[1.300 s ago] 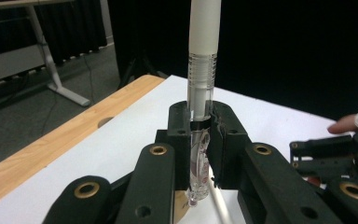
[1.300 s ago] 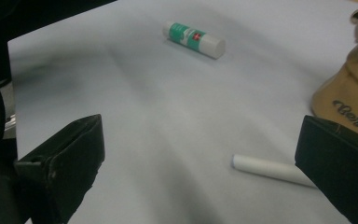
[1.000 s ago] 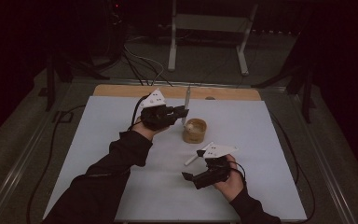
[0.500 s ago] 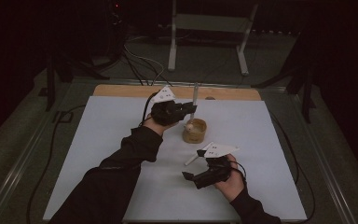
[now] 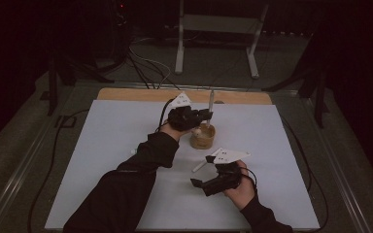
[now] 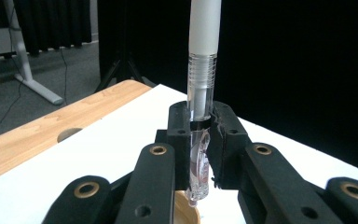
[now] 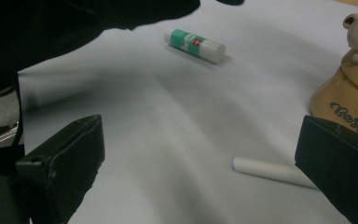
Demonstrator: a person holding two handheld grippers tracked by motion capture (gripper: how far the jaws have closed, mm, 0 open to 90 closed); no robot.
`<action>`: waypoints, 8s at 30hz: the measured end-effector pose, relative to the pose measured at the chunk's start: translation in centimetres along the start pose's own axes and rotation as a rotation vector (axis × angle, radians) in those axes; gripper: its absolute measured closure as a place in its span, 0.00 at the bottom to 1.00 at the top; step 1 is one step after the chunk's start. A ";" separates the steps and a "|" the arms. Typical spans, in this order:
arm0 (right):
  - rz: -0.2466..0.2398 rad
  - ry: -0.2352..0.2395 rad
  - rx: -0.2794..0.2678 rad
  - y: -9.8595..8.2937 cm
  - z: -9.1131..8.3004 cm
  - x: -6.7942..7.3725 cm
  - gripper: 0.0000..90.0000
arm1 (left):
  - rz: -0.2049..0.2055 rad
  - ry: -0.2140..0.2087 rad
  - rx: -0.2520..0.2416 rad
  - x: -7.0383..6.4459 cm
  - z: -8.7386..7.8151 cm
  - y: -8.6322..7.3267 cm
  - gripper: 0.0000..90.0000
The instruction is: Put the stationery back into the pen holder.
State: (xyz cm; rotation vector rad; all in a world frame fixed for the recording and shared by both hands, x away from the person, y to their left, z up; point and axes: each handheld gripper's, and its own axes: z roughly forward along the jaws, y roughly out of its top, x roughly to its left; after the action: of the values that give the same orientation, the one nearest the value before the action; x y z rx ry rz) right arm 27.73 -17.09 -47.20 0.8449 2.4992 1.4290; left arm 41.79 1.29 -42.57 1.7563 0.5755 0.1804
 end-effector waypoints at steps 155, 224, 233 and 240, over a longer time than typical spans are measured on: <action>0.024 0.036 0.001 0.2 0.4 0.2 0.01 | 0.034 -0.001 0.305 8.1 -18.4 -11.0 0.01; 0.031 0.041 -0.007 0.3 0.3 0.1 0.01 | 0.057 0.072 0.538 5.8 -15.6 -10.6 0.74; 0.035 0.039 -0.012 0.3 0.2 0.1 0.01 | 0.012 0.050 0.460 4.4 -15.6 -10.3 0.74; 0.037 0.039 -0.013 0.3 0.2 0.1 0.01 | -0.005 0.051 0.432 3.5 -15.8 -10.6 0.74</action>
State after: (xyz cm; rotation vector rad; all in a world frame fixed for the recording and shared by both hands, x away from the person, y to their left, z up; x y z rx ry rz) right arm 27.85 -16.76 -47.06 0.8737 2.5126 1.4854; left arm 35.25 18.35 -48.95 2.1717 0.6928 0.1010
